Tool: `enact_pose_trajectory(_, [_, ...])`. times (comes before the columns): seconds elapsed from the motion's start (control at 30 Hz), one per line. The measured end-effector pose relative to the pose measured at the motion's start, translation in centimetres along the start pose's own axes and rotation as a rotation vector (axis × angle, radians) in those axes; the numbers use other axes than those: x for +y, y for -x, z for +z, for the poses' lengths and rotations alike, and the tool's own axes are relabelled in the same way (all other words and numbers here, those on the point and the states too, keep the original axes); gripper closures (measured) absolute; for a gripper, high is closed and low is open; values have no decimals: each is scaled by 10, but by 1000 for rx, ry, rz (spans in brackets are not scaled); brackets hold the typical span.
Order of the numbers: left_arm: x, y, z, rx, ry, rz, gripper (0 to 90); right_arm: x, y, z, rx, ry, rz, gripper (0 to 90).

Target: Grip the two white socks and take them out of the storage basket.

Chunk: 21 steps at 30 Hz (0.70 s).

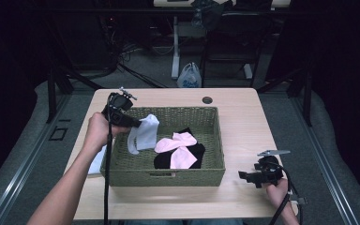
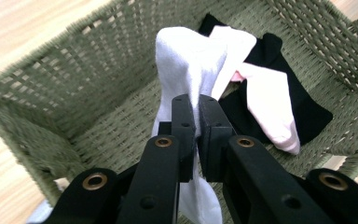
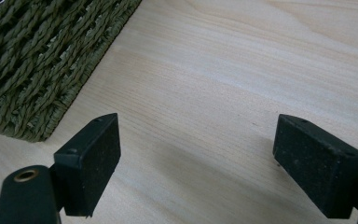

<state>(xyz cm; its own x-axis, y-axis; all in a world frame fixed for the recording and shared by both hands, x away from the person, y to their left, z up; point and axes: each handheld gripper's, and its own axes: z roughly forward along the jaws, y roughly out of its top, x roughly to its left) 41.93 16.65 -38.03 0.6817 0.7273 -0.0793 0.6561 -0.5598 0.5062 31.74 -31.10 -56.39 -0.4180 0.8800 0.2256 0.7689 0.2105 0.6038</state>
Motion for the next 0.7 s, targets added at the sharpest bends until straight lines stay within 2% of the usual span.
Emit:
enact_pose_trajectory(0.2, [9, 1, -11, 15, -1, 13, 865, 0, 0, 0, 8, -3, -3, 146])
enact_pose_trajectory(0.47, [24, 1, -38, 51, 9, 31, 865, 0, 0, 1, 6, -7, -5, 147])
enact_pose_trajectory(0.53, [25, 1, -40, 54, 11, 30, 865, 0, 0, 0, 5, -9, -4, 147])
enact_pose_trajectory(0.7, [29, -2, -57, 77, 34, 22, 865, 0, 0, 0, 9, -11, -3, 146])
